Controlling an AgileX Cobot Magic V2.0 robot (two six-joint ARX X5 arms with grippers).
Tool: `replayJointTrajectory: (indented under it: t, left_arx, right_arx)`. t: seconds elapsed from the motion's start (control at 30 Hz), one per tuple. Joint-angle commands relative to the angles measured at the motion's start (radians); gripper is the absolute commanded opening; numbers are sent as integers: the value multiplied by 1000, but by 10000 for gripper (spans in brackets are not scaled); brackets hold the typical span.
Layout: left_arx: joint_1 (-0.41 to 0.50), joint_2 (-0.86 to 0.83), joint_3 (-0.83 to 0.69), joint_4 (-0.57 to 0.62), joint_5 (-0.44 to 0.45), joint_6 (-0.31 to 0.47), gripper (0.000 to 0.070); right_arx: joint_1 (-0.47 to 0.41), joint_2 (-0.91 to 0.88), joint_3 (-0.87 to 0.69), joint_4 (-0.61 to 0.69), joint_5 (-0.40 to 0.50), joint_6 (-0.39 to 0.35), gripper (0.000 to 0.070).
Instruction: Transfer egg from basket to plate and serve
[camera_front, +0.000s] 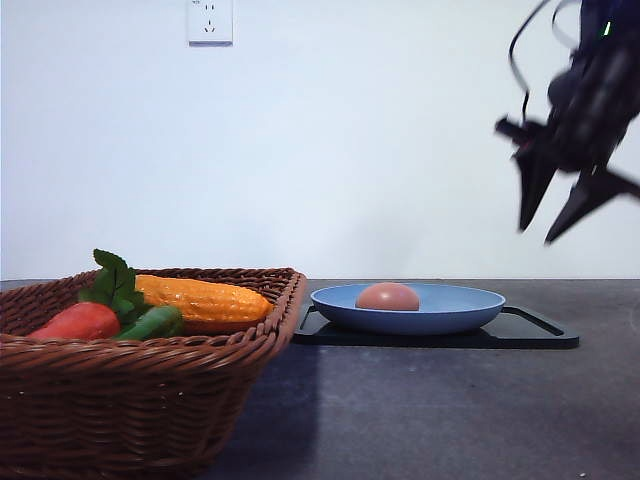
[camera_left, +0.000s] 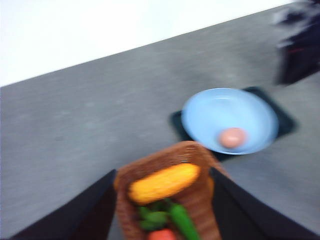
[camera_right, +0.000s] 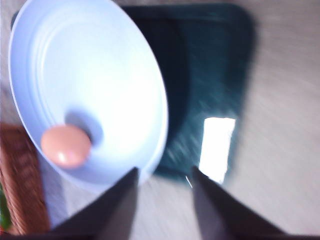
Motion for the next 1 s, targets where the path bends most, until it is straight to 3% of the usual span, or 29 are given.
replayJointTrajectory:
  t: [0.0,0.1,0.4,0.63,0.9,0.97]
  left_arx:
    - [8,29,20,11,-29,45,190]
    - [41,67,20,8,-32,88,2]
    - [174,78,-1,-14,-29,98,0]
    - [289,-9,-128,92,129,106,0]
    - [317,-155,-397,351,393,94,0]
    - [317,-188,-460,394,399,58,0]
  right_arx:
    - [20,-37,28,-7,56,-41,56]
    - [69,-141,18,-8,184,-48,0]
    - [220,-515,-145,94,454,-64,0]
    - [308,-850,-507,367,465,-64,0]
    - [416,-1154,-976,729,463,-53,0]
    - [448,-1219,-1090,844,468,-44,0]
